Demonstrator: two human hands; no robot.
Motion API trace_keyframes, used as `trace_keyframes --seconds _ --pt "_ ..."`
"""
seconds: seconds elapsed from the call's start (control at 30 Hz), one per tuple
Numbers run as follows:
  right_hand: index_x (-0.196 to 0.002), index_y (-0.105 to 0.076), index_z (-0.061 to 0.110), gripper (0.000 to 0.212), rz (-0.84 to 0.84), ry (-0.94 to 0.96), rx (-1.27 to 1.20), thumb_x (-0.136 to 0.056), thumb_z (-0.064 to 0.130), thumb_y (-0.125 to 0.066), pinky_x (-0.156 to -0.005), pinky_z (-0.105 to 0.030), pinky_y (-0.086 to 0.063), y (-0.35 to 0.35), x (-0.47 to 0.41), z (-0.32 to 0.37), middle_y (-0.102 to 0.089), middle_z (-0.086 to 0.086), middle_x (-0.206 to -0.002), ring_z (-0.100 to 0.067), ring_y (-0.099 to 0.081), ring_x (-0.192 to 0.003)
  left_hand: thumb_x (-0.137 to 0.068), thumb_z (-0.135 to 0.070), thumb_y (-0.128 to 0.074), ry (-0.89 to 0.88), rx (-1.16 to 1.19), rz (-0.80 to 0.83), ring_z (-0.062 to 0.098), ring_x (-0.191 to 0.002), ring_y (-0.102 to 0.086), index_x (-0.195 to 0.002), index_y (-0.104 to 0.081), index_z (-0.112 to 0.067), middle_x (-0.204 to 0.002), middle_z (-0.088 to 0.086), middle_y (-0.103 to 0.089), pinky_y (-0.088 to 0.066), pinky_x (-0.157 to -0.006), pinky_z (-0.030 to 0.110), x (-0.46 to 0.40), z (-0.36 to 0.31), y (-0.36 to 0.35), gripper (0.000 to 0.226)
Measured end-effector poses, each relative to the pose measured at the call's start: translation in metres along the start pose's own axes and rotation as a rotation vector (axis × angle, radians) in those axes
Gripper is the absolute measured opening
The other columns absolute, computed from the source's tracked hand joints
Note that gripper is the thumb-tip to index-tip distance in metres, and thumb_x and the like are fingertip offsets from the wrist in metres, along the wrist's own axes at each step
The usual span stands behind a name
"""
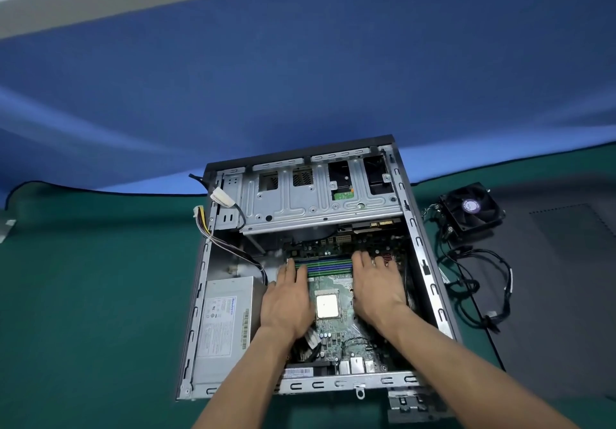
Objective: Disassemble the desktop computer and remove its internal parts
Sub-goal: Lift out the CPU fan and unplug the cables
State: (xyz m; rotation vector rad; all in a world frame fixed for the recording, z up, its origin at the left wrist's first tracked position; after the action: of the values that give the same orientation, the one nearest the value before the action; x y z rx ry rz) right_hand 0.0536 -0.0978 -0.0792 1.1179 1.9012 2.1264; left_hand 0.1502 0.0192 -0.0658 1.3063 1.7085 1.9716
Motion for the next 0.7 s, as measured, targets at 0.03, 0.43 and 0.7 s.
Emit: trace_keyframes --seconds 0.03,0.43,0.7 --pt "-0.146 -0.009 0.003 0.080 -0.005 0.000 -0.005 -0.088 0.028 -0.058 -0.108 -0.044 -0.031 -0.001 0.000 0.001 -0.031 -0.014 -0.149 -0.031 -0.037 -0.132 -0.094 -0.021 -0.041 0.006 -0.006 0.010 0.025 -0.145 -0.005 -0.149 -0.008 -0.012 -0.158 0.012 -0.001 -0.017 -0.117 0.038 -0.001 0.000 -0.001 0.066" --pt "-0.150 -0.011 0.009 0.079 -0.028 0.013 -0.072 -0.084 0.001 -0.054 -0.111 -0.040 -0.028 -0.001 -0.006 0.004 -0.031 -0.017 -0.145 -0.030 -0.033 -0.133 -0.095 -0.020 -0.037 0.095 -0.050 0.007 0.025 -0.145 0.000 -0.149 0.002 -0.004 -0.158 0.013 0.001 -0.008 -0.117 0.039 -0.010 0.000 -0.011 0.069" --pt "-0.140 -0.035 0.013 0.068 -0.015 -0.032 -0.164 -0.080 -0.001 -0.063 -0.091 -0.032 -0.046 0.010 -0.012 0.003 -0.036 -0.014 -0.134 -0.026 -0.046 -0.117 -0.087 -0.025 -0.051 0.192 0.060 0.088 0.027 -0.145 -0.002 -0.147 0.011 -0.004 -0.158 0.011 0.007 -0.003 -0.118 0.036 -0.012 -0.008 -0.011 0.089"
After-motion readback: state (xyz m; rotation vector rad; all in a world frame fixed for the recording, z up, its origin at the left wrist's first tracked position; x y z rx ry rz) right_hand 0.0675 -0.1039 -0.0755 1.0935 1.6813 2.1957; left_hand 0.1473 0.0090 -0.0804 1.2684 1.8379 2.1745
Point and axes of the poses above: each hand's wrist, its own x-axis away from the middle knuckle, its own y-axis out of the back of the hand, z = x × y, the point moved 1 cm from there along -x, towards the middle knuckle
